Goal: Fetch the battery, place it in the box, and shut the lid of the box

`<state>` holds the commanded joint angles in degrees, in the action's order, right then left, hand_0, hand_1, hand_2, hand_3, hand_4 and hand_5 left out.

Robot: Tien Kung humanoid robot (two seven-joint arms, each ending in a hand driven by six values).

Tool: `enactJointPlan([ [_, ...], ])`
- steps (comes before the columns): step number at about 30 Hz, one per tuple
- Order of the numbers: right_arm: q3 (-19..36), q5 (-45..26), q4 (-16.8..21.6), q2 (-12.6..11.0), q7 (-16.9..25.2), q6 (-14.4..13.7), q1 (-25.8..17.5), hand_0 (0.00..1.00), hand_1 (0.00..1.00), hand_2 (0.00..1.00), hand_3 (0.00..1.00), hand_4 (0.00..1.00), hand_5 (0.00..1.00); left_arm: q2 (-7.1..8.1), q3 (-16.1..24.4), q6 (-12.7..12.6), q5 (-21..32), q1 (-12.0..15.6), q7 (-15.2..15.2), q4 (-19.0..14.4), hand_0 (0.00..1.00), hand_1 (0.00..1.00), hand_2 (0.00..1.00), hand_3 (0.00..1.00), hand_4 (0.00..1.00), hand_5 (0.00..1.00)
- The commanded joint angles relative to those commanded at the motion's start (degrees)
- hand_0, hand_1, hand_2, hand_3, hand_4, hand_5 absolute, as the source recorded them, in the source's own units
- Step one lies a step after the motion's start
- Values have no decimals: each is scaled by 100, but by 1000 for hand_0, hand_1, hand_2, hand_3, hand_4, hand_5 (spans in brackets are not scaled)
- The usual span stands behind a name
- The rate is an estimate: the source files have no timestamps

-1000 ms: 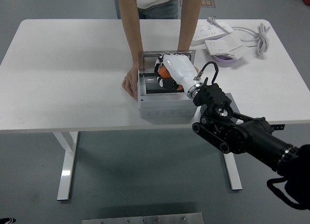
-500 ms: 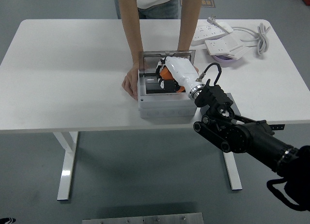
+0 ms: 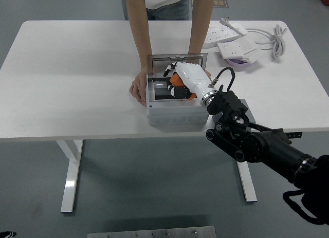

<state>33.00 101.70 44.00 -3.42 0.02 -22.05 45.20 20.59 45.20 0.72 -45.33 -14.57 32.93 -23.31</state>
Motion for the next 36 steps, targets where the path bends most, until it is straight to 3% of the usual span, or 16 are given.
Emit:
enactJointPlan([
  [5,10,-20,15,-4,45,26,11,468,545,594,636,531,164,-3,13,3,-16,-5,13,-1,833,902,864,825,857,563],
  [6,11,-25,20,-3,51,30,12,520,574,599,635,709,324,-4,12,3,-15,-5,13,-1,833,902,862,825,857,561],
  [11,-2,-22,74,-7,46,39,19,520,574,599,635,709,324,-9,11,1,-9,-2,15,-1,833,902,862,825,857,561],
  [12,-6,-17,87,-10,42,38,20,534,583,609,658,822,434,-11,11,0,-8,-1,15,-1,833,901,859,824,859,562],
  [21,40,132,462,-167,-69,76,10,542,589,613,665,861,486,-27,-12,-12,37,23,5,0,833,901,859,824,857,556],
  [30,445,266,1318,-672,-403,394,25,509,572,583,660,883,524,-34,-58,-41,131,69,-16,1,833,901,857,822,854,546],
  [35,699,158,1538,-827,-430,402,95,509,572,583,660,883,524,-40,-66,-43,144,78,-17,2,833,901,857,822,854,546],
  [36,745,105,1534,-839,-423,416,115,460,516,547,640,876,541,-41,-66,-42,143,76,-18,2,833,900,856,823,854,547],
])
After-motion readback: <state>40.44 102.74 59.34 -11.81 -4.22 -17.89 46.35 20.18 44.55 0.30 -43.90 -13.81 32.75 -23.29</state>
